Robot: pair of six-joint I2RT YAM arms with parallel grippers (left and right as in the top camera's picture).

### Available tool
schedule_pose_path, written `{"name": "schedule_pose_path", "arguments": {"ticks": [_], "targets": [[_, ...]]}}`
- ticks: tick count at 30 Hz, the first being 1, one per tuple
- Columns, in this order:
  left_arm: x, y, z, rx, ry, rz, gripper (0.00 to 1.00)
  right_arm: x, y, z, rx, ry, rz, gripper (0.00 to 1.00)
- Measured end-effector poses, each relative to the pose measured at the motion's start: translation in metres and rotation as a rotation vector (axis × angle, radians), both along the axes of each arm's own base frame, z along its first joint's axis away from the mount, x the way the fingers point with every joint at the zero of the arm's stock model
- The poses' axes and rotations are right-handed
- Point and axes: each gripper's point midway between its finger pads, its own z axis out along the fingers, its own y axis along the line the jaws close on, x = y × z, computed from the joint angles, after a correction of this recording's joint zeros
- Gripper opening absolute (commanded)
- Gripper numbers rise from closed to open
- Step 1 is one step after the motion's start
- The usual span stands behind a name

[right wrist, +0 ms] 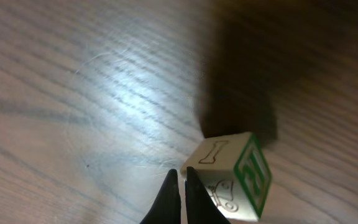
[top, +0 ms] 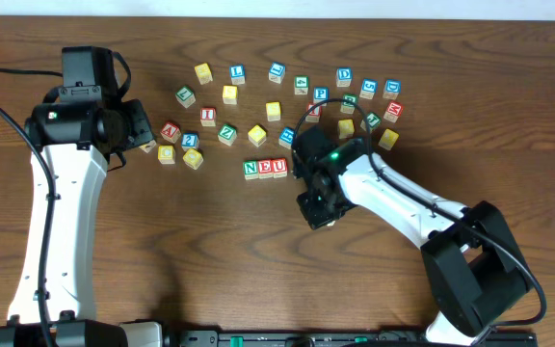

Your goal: Spell out NEURIPS

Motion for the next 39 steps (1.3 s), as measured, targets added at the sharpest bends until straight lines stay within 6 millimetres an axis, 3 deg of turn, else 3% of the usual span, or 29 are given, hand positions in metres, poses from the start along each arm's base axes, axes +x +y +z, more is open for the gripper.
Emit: {"name": "schedule_pose_path", "arguments": {"ticks": [6,13,20,26,33,39], "targets": [[0.0,0.0,0.0,0.0,0.0,0.0,0.36,-0.014,-0.008,-0.011,-0.045,0.038,0.007,0.01],[0.0,0.0,0.0,0.0,0.0,0.0,0.36,-0.01,-0.006,-0.012,-0.04,0.022,-0.005,0.01],[-0.001,0.0,0.0,-0.001,0.003,0.0,0.36,-0.011,-0.012,0.003,-0.067,0.055,-0.005,0.01],[-0.001,0.0,0.0,0.0,0.004,0.0,0.35,-0.028,-0.031,0.008,-0.136,0.132,0.022,0.01],[-0.001,0.0,0.0,0.0,0.004,0.0,0.36,-0.021,-0.035,-0.003,-0.145,0.087,0.032,0.01],[-0.002,0.0,-0.001,-0.001,0.01,0.0,0.36,-0.002,-0.037,-0.006,-0.15,0.011,0.023,0.01]]}}
